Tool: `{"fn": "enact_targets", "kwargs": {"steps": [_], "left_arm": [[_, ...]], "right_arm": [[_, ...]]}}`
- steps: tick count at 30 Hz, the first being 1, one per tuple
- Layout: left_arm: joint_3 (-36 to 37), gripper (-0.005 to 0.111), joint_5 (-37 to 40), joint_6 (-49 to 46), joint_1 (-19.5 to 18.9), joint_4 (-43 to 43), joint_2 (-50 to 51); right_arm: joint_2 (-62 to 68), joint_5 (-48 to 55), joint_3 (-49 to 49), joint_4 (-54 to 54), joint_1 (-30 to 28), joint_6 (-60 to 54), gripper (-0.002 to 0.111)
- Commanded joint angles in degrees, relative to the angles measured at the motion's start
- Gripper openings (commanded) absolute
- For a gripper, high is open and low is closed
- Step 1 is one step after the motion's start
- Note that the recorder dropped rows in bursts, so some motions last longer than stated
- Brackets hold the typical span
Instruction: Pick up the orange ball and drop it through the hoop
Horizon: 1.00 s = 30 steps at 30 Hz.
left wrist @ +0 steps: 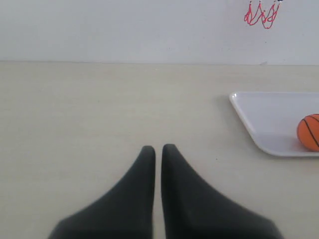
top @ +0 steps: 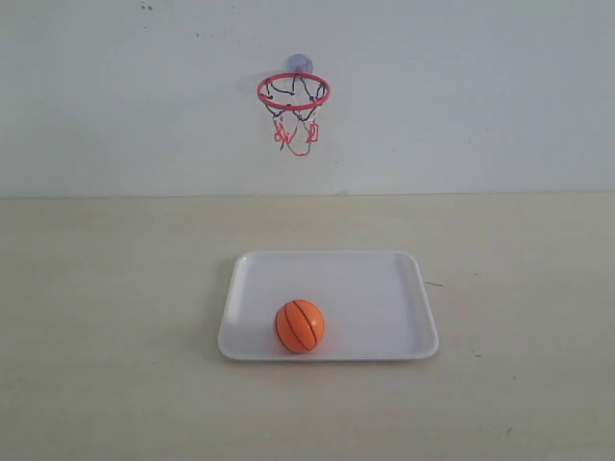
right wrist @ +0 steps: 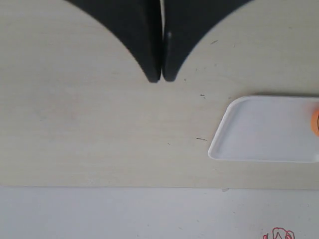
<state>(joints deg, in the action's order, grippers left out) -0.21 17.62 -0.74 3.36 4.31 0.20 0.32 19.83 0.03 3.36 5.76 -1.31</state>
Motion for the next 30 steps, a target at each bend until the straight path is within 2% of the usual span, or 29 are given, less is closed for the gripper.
{"fn": "enact_targets", "kwargs": {"steps": [1,11,14,23,27,30], "left_arm": [[0.2,0.004,-0.1,-0.2,-0.1,0.6,-0.2],[0.2,0.004,-0.1,-0.2,-0.1,0.6,-0.2],[0.2,0.004,-0.1,-0.2,-0.1,0.6,-0.2],[0.2,0.004,-0.1,-0.2,-0.1,0.6,-0.2],[0.2,0.004,-0.1,-0.2,-0.1,0.6,-0.2],[0.2,0.004,-0.1,-0.2,-0.1,0.6,-0.2]], "right_arm": [[-0.3,-0.3,0.0,-0.1,-0.1,-0.2,0.000],[-0.3,-12.0,0.0,-2.3,-0.1,-1.4,0.000],[-0.3,-19.1,0.0,-2.3,-0.1,-1.4,0.000],[-0.3,-49.4,0.0,-2.3,-0.1,-0.4,0.000],[-0.3,-58.3,0.0,-2.2,-0.1,-0.4,0.000],[-0.3,-60.9,0.0,-1.3,-0.1,-1.0,0.000]]}}
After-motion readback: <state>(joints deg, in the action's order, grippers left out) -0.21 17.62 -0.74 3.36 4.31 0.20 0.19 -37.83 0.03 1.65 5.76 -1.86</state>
